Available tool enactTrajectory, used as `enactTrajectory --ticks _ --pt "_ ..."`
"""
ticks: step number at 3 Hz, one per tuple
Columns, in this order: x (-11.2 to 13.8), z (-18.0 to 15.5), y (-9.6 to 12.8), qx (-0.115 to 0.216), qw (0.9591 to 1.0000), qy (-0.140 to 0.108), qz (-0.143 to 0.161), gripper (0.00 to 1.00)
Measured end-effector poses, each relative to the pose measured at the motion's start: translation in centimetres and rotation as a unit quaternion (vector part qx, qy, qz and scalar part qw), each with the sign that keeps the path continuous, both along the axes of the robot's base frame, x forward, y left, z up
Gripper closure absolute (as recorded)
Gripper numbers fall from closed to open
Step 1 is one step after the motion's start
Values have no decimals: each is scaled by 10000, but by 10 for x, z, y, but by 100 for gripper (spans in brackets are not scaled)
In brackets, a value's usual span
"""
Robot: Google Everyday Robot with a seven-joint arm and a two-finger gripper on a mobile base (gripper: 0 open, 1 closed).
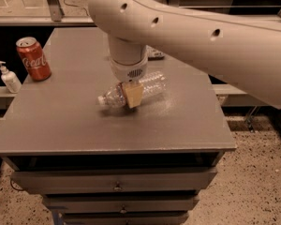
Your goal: Knock water bottle over
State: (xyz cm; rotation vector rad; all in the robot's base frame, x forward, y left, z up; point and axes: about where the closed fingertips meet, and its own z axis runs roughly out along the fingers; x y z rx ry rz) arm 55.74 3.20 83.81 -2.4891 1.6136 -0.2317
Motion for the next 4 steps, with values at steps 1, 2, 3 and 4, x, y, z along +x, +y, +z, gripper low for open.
enactTrajectory --ticks 1,2,3,4 --pt "7 -3 -12 -272 9995 -104 -80 59" --pt "7 -1 -16 -339 9994 -90 -78 36" --pt "0 9 -19 -168 9998 86 -94 12" --pt "-12 15 -22 97 9988 425 -209 0"
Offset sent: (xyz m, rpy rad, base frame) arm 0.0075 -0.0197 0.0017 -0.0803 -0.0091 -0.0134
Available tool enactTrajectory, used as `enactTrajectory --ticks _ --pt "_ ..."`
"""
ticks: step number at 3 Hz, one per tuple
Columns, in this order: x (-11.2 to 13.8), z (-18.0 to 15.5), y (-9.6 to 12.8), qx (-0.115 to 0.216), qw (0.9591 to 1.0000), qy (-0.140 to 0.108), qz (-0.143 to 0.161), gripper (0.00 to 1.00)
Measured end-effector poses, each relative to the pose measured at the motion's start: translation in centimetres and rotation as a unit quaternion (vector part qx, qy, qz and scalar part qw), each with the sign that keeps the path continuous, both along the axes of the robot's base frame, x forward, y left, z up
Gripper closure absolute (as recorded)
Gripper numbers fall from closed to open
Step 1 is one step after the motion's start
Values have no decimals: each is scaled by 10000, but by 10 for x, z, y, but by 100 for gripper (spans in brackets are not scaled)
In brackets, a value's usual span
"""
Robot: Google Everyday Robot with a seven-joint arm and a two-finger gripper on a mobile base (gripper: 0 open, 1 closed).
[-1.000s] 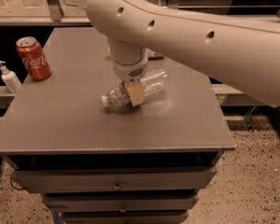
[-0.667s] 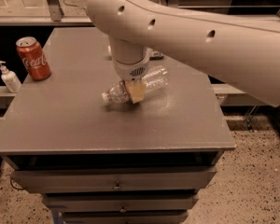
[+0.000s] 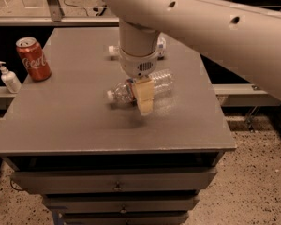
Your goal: Knock water bottle over
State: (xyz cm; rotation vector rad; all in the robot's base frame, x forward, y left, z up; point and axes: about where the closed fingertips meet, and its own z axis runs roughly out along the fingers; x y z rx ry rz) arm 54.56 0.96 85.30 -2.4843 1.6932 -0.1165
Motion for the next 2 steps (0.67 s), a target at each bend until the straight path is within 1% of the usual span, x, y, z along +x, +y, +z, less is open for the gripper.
enactTrajectory --ticks 1,2 --pt "-11 2 -5 321 9986 370 -177 0" --pt "-17 7 -14 708 9942 689 -415 0"
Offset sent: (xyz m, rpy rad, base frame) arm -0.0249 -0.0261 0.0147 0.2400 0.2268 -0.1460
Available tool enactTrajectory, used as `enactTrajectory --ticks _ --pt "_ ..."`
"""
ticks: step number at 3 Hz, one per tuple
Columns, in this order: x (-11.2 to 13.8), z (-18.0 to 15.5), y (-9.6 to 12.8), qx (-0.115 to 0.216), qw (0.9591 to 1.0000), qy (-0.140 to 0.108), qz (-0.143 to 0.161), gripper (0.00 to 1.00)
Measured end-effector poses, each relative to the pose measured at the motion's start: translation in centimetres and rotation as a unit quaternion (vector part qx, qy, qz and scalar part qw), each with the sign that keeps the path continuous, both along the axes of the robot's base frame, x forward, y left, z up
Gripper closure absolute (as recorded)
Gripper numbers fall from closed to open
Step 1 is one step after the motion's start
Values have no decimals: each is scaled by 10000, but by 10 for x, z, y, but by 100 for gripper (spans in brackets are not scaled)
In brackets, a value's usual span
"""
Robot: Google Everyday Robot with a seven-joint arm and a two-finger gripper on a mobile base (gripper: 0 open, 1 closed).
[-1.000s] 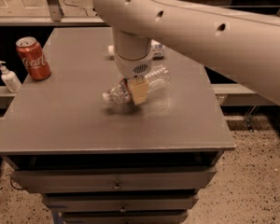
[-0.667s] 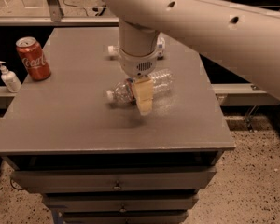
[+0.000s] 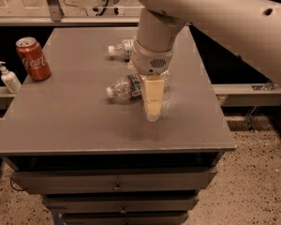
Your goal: Knock water bottle over
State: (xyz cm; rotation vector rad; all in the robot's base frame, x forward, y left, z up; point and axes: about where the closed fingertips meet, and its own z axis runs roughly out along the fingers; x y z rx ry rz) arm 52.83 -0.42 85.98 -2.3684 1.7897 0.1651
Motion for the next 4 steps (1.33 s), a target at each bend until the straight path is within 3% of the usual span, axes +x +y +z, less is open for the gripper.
enactTrajectory --ticks 1,2,3,4 --pt "-5 7 -19 467 9978 306 -350 0" --pt "-8 21 -44 1080 9903 495 -723 0" --pt "-8 45 -77 2004 9734 403 -1030 0" --pt "-12 84 -120 3002 9458 11 -1242 0"
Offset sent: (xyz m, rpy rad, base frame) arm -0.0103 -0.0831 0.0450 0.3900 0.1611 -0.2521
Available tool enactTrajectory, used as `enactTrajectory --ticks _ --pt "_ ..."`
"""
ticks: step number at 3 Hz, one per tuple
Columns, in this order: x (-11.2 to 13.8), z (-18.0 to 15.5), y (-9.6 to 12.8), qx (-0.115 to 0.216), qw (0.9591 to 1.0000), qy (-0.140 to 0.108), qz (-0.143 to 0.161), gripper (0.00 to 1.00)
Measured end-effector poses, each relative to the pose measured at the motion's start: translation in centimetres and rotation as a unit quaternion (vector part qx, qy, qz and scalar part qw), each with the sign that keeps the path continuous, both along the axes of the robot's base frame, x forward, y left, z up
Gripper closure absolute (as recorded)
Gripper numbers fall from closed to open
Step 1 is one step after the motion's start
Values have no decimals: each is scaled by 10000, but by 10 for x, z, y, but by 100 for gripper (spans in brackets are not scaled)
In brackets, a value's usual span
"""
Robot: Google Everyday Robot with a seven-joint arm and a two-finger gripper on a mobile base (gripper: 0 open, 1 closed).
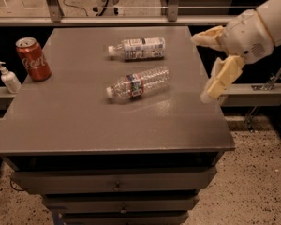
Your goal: Knock water bottle over
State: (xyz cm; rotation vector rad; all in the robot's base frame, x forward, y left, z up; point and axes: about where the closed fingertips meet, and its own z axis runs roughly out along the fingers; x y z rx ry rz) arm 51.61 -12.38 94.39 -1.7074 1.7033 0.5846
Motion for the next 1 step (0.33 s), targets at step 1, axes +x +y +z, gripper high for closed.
enactTrajectory --ticks 1 --pt "-7 13 -4 302 9995 -14 -68 0"
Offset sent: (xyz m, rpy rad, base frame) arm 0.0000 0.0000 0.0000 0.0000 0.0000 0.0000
